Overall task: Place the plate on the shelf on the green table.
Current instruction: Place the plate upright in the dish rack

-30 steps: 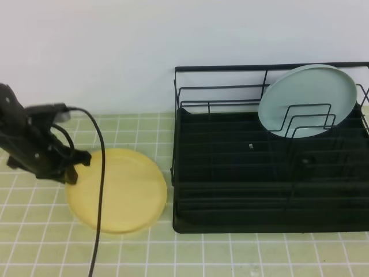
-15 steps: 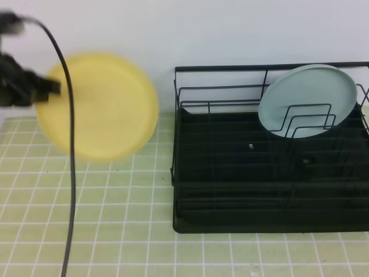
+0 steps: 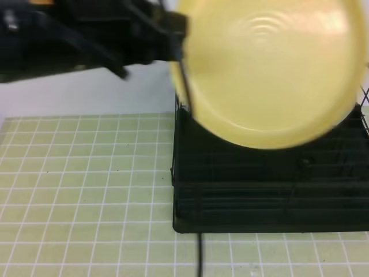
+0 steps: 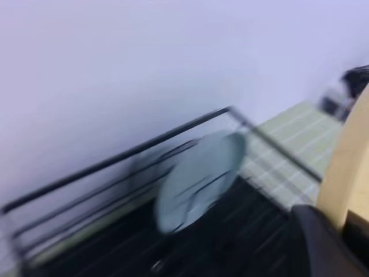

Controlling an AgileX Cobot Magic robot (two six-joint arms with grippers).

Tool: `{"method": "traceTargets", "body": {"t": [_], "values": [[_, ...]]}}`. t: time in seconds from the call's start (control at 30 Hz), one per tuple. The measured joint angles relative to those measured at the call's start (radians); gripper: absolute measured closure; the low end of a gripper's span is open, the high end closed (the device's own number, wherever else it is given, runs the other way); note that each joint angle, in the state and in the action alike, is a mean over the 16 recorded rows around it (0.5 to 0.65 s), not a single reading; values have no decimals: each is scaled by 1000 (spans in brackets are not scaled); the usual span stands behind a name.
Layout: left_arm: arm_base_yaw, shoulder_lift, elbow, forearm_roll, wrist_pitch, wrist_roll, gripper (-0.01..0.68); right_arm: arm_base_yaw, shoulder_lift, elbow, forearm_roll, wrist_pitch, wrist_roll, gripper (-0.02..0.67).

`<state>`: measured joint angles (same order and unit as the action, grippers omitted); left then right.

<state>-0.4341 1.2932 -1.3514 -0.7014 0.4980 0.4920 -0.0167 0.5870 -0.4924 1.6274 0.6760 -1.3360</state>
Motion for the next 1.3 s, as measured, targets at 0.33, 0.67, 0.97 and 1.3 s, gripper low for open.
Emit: {"method": "traceTargets", "body": {"t": [0.33, 0.67, 0.97, 1.3], "values": [[-192, -11, 0, -72, -89, 65, 673, 0, 0, -22, 99, -47, -65, 117], [-269, 9, 0, -183, -115, 142, 672, 0, 0, -23, 99, -58, -61, 225], [-281, 39, 0, -382, -69, 327, 632, 0, 0, -23, 102, -64, -58, 489], [-279, 50, 0, -562, 18, 547, 409, 0, -1, -25, 113, -76, -55, 647]]}}
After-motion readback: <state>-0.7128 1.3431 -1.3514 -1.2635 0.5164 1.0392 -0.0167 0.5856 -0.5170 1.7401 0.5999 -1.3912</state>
